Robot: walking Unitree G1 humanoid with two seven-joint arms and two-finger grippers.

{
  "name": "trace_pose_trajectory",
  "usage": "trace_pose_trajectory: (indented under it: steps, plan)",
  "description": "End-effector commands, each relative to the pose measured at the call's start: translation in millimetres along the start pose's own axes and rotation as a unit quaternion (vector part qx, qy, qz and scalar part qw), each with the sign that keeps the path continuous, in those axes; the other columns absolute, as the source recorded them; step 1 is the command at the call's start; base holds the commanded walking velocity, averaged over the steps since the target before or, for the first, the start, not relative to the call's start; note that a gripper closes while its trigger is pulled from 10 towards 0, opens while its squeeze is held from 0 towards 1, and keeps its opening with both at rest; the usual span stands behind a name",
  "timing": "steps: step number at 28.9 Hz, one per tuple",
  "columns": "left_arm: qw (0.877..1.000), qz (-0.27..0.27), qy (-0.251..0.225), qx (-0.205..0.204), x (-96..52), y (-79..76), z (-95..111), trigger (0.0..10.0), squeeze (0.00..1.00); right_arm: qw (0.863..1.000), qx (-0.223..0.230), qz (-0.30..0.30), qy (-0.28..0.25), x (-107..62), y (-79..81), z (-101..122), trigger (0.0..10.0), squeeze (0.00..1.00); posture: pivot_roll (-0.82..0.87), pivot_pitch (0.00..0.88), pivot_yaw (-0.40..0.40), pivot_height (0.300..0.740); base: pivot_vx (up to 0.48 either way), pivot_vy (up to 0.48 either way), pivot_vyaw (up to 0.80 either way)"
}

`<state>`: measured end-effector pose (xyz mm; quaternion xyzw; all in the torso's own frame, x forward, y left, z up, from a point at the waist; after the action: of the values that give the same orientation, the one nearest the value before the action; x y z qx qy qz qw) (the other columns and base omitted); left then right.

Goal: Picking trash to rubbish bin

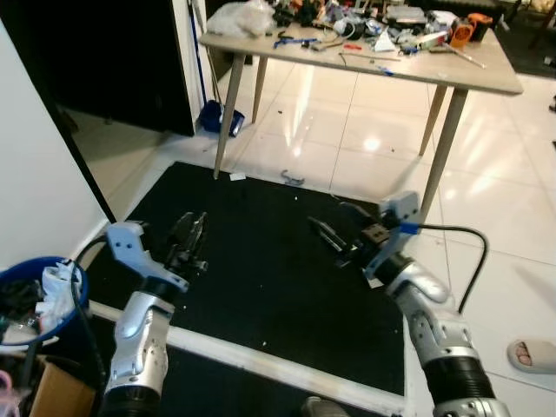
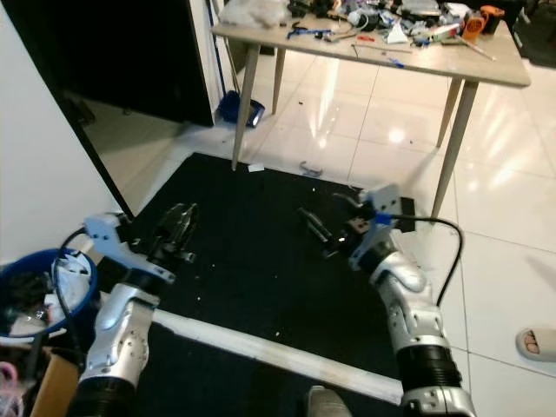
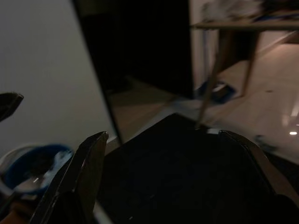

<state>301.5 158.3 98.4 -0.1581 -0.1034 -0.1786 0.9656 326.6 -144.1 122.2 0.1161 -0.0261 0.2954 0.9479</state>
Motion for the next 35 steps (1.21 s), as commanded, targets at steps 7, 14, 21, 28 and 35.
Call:
trace_pose_trajectory:
  steps: [7,14,21,28,35]
  plan:
    - [1.0,-0.015,-0.021,-0.009,2.5,-5.5,18,10.0,0.0,1.0,0.025,-0.002,-0.018,3.0,2.0,9,10.0,0.0,0.0,0.0,-0.012,0.74,0.0,0.0,-0.8]
    - [0.999,-0.026,-0.037,0.005,9.4,-8.3,37,10.0,0.0,0.998,0.049,0.004,-0.037,5.9,5.2,15,10.0,0.0,0.0,0.0,-0.012,0.74,0.0,0.0,-0.8]
    - [0.995,-0.08,0.019,0.049,3.2,-31.3,8,10.0,0.0,0.999,0.035,0.016,-0.021,4.1,8.7,8,10.0,0.0,0.0,0.0,-0.011,0.74,0.0,0.0,-0.14]
    - [0.996,-0.076,0.009,0.037,4.2,-29.8,14,10.0,1.0,0.999,0.036,0.012,-0.019,3.2,7.2,9,10.0,0.0,0.0,0.0,-0.012,0.74,0.0,0.0,0.0]
    - [0.998,-0.055,0.013,0.04,4.0,-24.4,11,10.0,1.0,0.999,0.034,0.013,-0.02,2.8,6.6,9,10.0,0.0,0.0,0.0,-0.012,0.74,0.0,0.0,0.0]
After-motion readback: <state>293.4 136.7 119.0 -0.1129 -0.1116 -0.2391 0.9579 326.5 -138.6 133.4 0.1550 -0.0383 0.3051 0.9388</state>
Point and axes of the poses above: a point about 5 cm out from each wrist's last joint towards the gripper, its own x axis pointing out of the wrist towards the gripper, its own z axis along the axis of the wrist's last joint, y = z × x, the point moved 3 cm from there along x, pointing out of the wrist towards the gripper, and after that the axes turned 4 degrees about x, right-handed, at the moved point
